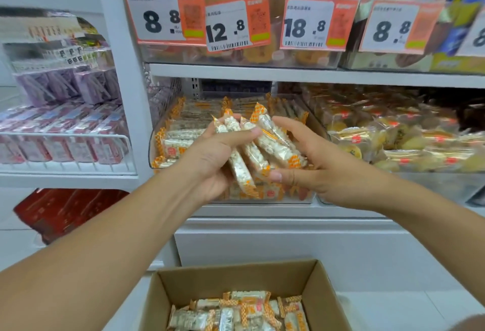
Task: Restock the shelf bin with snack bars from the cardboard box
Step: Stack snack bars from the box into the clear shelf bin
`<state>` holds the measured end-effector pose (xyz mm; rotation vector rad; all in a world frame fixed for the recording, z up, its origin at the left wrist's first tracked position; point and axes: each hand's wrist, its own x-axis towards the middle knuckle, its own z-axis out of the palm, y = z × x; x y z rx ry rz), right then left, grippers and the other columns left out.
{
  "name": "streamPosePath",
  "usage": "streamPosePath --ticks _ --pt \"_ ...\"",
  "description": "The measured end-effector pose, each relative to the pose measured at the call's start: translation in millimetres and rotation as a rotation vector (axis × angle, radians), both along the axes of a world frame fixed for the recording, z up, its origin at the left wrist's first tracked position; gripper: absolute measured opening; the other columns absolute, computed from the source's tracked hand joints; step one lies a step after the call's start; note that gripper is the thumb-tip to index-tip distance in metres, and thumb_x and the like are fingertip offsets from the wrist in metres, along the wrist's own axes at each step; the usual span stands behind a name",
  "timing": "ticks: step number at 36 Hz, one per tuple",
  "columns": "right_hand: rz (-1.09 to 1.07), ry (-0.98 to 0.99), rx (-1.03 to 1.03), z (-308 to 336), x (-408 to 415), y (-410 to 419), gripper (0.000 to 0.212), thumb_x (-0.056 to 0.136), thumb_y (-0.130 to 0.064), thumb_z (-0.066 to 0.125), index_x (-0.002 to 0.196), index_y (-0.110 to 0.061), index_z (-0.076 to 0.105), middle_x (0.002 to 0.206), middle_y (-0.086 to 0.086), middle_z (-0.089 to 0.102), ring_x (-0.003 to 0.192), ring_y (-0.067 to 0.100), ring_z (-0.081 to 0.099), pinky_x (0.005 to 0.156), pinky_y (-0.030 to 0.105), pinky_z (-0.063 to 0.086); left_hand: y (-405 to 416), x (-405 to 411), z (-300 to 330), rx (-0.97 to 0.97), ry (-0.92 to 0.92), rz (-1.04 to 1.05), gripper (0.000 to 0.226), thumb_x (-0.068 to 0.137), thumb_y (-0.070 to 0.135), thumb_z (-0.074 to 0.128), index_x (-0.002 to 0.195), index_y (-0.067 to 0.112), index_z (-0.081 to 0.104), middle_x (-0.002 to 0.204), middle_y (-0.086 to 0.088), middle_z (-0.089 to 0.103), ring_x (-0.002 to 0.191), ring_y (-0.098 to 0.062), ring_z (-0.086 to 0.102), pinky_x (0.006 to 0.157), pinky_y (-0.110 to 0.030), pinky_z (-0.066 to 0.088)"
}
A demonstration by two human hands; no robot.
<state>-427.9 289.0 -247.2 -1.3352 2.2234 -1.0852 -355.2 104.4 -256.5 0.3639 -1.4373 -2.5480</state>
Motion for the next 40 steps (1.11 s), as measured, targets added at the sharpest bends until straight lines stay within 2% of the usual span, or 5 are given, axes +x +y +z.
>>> streamPosePath --ticks 6,12,18,29,40 --pt "0.029 -0.002 0.028 -2.5 10.7 -7.4 0.104 0.071 -0.046 0.073 0.158 -0.045 0.015 0.154 -0.034 0.014 0.124 0.0 0.05 0.079 0.021 0.055 8.7 11.4 -6.6 0.01 -0.033 0.032 0.112 0.053 0.007 0.098 0.149 0.015 0.04 0.118 -0.02 0.071 0.1 -0.042 0.072 0.076 -0.064 0.056" --pt "-0.002 0.09 0.04 7.5 22.7 -7.5 0.118 0.064 -0.061 0.074 0.159 -0.043 0.007 0.159 -0.029 0.014 0.131 -0.021 0.026 0.113 0.013 0.027 15.7 14.7 0.8 -0.001 0.01 0.185 0.085 0.058 -0.008 0.087 0.129 0.023 0.052 0.091 -0.007 0.078 0.08 -0.03 0.076 0.069 -0.061 0.059" --pt "-0.06 0.352 0.028 6.8 23.0 -15.9 0.114 0.066 -0.067 0.063 0.161 -0.036 0.008 0.149 -0.015 0.031 0.075 -0.028 0.04 0.069 -0.001 0.035 17.0 10.7 3.3 -0.011 0.009 0.278 0.102 0.057 0.01 0.095 0.143 0.027 0.042 0.105 -0.002 0.075 0.086 -0.021 0.075 0.078 -0.057 0.06" --pt "-0.107 0.612 -0.094 -0.2 4.1 -10.2 0.101 0.078 -0.092 0.028 0.152 -0.025 0.042 0.12 -0.008 0.047 0.104 0.011 0.052 0.09 0.031 0.048 20.3 9.0 7.5 0.046 -0.094 0.026 0.09 0.068 0.018 0.092 0.145 0.015 0.047 0.11 -0.013 0.075 0.089 -0.03 0.076 0.064 -0.043 0.06" --pt "-0.222 0.469 -0.02 0.3 24.6 -13.5 0.127 0.063 -0.097 0.04 0.159 -0.033 -0.012 0.159 -0.011 0.029 0.129 0.009 0.045 0.105 0.031 0.037 25.9 -5.2 4.5 0.08 -0.099 0.193 0.11 0.064 0.005 0.091 0.154 0.03 0.033 0.103 -0.006 0.071 0.075 -0.022 0.072 0.059 -0.038 0.061"
